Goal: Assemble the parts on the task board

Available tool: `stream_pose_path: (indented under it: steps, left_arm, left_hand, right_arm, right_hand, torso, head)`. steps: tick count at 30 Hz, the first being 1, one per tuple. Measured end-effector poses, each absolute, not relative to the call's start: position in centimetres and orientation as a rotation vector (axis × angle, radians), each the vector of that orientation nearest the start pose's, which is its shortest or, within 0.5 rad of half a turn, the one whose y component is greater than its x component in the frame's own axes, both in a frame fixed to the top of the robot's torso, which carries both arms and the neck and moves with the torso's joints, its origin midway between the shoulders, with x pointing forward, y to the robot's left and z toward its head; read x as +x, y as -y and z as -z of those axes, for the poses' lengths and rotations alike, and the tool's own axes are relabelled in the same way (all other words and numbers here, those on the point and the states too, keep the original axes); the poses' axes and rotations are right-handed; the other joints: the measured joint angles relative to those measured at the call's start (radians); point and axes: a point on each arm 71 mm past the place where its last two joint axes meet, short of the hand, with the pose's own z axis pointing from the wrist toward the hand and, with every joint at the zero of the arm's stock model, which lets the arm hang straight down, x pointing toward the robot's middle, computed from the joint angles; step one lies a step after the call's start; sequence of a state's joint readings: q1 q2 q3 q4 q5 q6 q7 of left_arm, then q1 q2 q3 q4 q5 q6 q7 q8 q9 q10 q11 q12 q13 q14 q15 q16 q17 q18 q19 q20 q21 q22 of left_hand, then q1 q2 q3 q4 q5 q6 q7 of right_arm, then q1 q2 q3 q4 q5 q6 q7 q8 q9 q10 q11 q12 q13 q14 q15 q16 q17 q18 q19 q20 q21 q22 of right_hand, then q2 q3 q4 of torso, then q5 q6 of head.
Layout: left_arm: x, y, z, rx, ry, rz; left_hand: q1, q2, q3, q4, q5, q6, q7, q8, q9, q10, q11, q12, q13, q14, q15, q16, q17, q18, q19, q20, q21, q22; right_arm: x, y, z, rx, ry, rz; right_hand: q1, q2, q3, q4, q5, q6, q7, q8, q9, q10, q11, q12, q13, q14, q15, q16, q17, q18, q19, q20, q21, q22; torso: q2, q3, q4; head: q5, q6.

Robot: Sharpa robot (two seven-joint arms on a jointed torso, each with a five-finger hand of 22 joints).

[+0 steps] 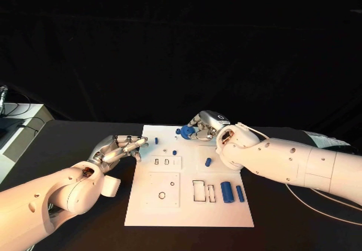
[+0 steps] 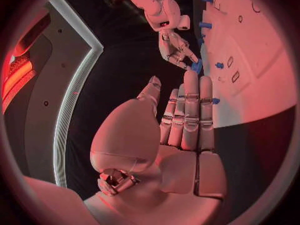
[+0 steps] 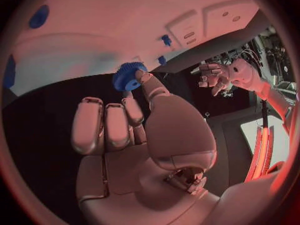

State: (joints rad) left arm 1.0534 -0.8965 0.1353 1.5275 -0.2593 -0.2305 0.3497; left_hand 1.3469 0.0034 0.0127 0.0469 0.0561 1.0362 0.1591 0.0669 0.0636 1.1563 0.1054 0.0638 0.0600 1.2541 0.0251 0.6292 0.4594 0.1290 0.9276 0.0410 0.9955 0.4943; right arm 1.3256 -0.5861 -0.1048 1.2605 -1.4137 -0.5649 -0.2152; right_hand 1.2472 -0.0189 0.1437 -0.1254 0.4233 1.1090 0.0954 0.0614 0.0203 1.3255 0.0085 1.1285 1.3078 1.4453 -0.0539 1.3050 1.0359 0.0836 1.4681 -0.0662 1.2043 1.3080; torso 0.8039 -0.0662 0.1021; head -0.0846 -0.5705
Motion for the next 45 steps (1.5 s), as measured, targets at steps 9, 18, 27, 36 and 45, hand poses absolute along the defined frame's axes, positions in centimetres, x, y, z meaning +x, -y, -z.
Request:
stream_pose_path:
  steps: [9, 18, 27, 36, 45]
  left_arm:
    - [48.2, -22.8, 18.2, -0.933, -1.459, 1.544]
    - [48.1, -22.8, 18.2, -0.932, -1.460, 1.546]
    - [48.1, -22.8, 18.1, -0.932, -1.461, 1.547]
    - [48.1, -22.8, 18.1, -0.932, -1.461, 1.548]
    - [48.1, -22.8, 18.1, -0.932, -1.461, 1.547]
  left_hand:
    - [0.000, 0.000, 0.000, 0.000, 0.000, 0.000, 0.000, 0.000, 0.000, 0.000, 0.000, 0.000, 0.000, 0.000, 0.000, 0.000, 0.000, 0.000, 0.000, 0.000, 0.000, 0.000]
    - [0.000, 0.000, 0.000, 0.000, 0.000, 0.000, 0.000, 0.000, 0.000, 0.000, 0.000, 0.000, 0.000, 0.000, 0.000, 0.000, 0.000, 0.000, 0.000, 0.000, 0.000, 0.000]
    - [0.000, 0.000, 0.000, 0.000, 0.000, 0.000, 0.000, 0.000, 0.000, 0.000, 0.000, 0.000, 0.000, 0.000, 0.000, 0.000, 0.000, 0.000, 0.000, 0.000, 0.000, 0.000]
    - [0.000, 0.000, 0.000, 0.000, 0.000, 0.000, 0.000, 0.000, 0.000, 0.000, 0.000, 0.000, 0.000, 0.000, 0.000, 0.000, 0.000, 0.000, 0.000, 0.000, 0.000, 0.000]
    - [0.000, 0.000, 0.000, 0.000, 0.000, 0.000, 0.000, 0.000, 0.000, 0.000, 0.000, 0.000, 0.000, 0.000, 0.000, 0.000, 0.000, 0.000, 0.000, 0.000, 0.000, 0.000]
  right_arm:
    - [54.8, 12.8, 15.0, -0.051, -1.394, -0.543]
    - [55.4, 11.8, 15.8, -0.059, -1.397, -0.511]
    - [55.8, 11.6, 16.0, -0.068, -1.395, -0.486]
    - [55.9, 11.2, 16.1, -0.083, -1.401, -0.478]
    - [55.9, 11.1, 16.1, -0.090, -1.405, -0.478]
  right_hand:
    - [-0.002, -0.003, 0.000, 0.000, -0.003, 0.001, -0.001, 0.000, 0.000, 0.000, 0.000, -0.005, 0.000, 0.000, 0.000, 0.000, 0.000, 0.000, 0.000, 0.000, 0.000, 0.000]
    - [-0.002, -0.002, -0.001, -0.001, -0.006, 0.002, -0.002, 0.000, 0.000, 0.000, 0.000, -0.012, 0.000, 0.000, 0.000, 0.000, 0.002, 0.000, 0.000, 0.000, 0.000, 0.000]
    - [-0.002, -0.002, -0.002, -0.001, -0.010, 0.003, -0.003, 0.000, 0.000, 0.000, 0.000, -0.012, 0.000, 0.000, 0.000, 0.000, 0.002, 0.000, 0.000, 0.000, 0.000, 0.000]
    - [-0.001, -0.001, -0.003, -0.003, -0.012, 0.005, -0.005, 0.001, 0.001, 0.000, 0.000, -0.020, 0.000, 0.000, 0.000, -0.005, 0.002, 0.000, 0.000, 0.000, 0.000, 0.000]
    - [0.004, -0.007, -0.020, 0.011, -0.030, -0.010, 0.010, 0.001, 0.002, -0.013, 0.006, -0.039, 0.000, 0.000, 0.000, -0.006, 0.005, 0.000, 0.000, 0.000, 0.000, -0.001]
  torso:
    - [0.002, -0.0004, 0.0016]
    - [0.004, -0.0016, 0.0039]
    - [0.004, -0.0005, 0.0035]
    - [0.003, 0.0002, 0.0024]
    - [0.002, 0.0002, 0.0016]
  head:
    - [0.002, 0.000]
    - [0.004, -0.005]
    - [0.007, -0.011]
    - [0.011, -0.015]
    - [0.013, -0.017]
